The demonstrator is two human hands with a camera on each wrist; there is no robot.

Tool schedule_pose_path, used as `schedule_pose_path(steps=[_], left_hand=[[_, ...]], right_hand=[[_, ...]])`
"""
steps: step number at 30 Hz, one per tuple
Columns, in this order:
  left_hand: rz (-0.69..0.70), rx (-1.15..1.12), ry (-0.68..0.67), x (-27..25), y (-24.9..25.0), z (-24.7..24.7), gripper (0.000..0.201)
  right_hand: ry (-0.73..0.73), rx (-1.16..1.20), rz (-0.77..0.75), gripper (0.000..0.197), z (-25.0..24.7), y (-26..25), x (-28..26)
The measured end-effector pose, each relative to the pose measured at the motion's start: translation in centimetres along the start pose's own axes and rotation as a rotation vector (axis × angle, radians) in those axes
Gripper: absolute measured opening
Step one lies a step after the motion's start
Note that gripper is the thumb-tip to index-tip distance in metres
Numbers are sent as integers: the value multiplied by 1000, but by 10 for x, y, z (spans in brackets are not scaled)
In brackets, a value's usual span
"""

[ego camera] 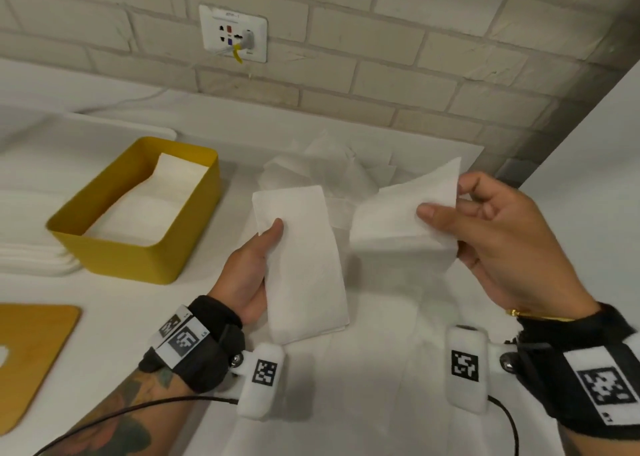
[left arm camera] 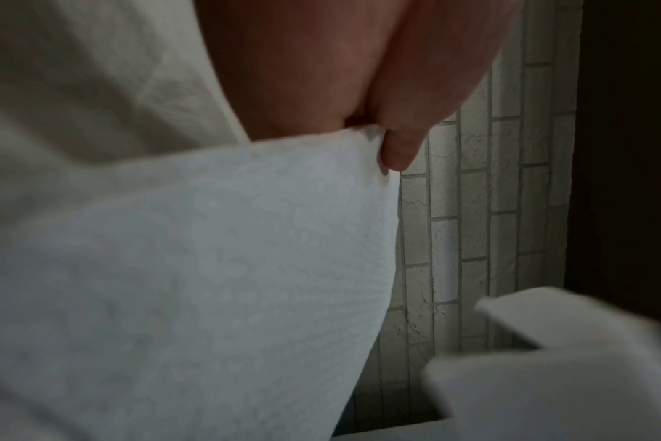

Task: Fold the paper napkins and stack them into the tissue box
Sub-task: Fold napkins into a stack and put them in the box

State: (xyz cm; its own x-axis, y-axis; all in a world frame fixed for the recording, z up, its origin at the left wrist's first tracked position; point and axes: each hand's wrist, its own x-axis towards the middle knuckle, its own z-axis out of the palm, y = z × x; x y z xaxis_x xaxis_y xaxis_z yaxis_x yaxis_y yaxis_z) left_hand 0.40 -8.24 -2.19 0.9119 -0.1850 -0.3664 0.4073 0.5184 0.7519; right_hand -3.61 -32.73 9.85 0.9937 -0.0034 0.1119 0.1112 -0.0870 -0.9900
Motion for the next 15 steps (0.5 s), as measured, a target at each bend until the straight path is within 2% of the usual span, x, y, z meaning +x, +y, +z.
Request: schedule_pose_path(steps=[1, 4, 6, 11, 15], left_hand=[[-6, -3, -13, 0, 0, 1, 40], [-7, -8, -57, 0, -3, 5, 40], [-4, 4, -87, -3, -3, 8, 39], [-3, 0, -155, -8, -6, 10, 50], [-18, -30, -142, -6, -8, 10, 72]], right_hand=[[-44, 74, -18, 28, 8, -8, 1], [-132, 197, -10, 44, 31, -9, 10], [-155, 222, 58, 52, 46, 7, 17], [-22, 39, 284, 44, 74, 68, 24], [30, 32, 332, 40, 79, 85, 22]])
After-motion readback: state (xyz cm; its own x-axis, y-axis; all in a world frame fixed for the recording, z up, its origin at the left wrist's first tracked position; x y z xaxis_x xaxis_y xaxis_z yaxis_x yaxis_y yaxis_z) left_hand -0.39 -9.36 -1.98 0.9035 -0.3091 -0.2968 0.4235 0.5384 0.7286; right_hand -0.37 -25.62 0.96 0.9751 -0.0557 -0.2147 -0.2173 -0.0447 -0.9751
